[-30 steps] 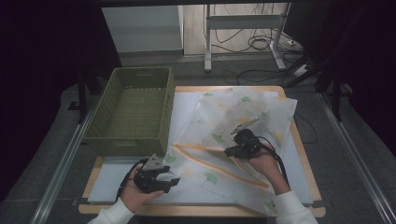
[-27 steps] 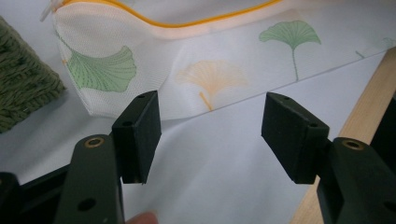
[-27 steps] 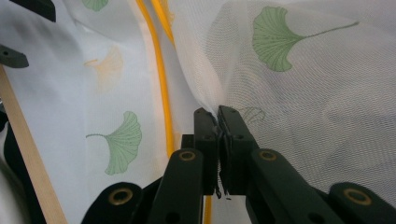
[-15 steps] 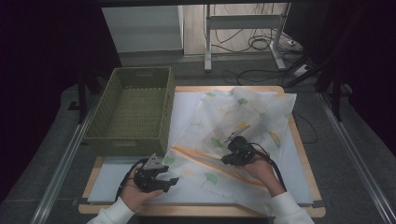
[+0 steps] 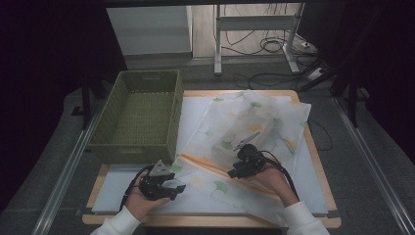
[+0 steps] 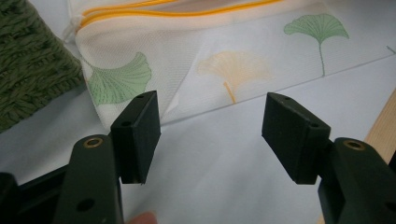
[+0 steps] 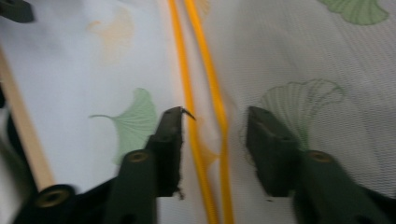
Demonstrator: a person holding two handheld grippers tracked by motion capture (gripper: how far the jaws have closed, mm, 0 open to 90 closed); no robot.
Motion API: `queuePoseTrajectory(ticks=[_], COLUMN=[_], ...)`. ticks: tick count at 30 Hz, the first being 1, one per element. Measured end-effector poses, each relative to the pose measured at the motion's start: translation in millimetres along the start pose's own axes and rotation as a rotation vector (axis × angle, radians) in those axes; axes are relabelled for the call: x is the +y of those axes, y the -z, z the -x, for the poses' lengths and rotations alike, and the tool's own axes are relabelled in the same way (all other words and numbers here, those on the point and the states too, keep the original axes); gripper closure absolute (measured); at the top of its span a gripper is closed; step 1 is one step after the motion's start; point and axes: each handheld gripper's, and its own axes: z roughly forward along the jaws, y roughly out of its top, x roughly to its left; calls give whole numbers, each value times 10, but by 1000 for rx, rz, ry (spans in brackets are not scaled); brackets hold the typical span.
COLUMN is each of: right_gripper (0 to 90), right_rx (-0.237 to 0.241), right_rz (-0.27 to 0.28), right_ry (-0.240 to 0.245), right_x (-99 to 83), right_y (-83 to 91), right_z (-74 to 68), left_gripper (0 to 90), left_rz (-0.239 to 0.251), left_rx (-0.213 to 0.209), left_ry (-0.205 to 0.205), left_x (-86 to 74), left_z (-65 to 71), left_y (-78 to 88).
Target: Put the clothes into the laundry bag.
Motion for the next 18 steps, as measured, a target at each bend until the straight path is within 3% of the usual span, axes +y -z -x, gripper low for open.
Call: queuePoseTrajectory(ticks=[10,18], right_gripper=[394,329], right_rx=[-55,-117], right_rz=[122,195], right_ry=[-18,-31], right_x=[-1,-153], right_y=[171,305], right_z=[17,-6], left_gripper=[354,319], left_rz=[42,73], left_rx=[9,27], left_ry=[15,22], left_x=[9,1], left_z=[-14,-56], left_y=[43,75])
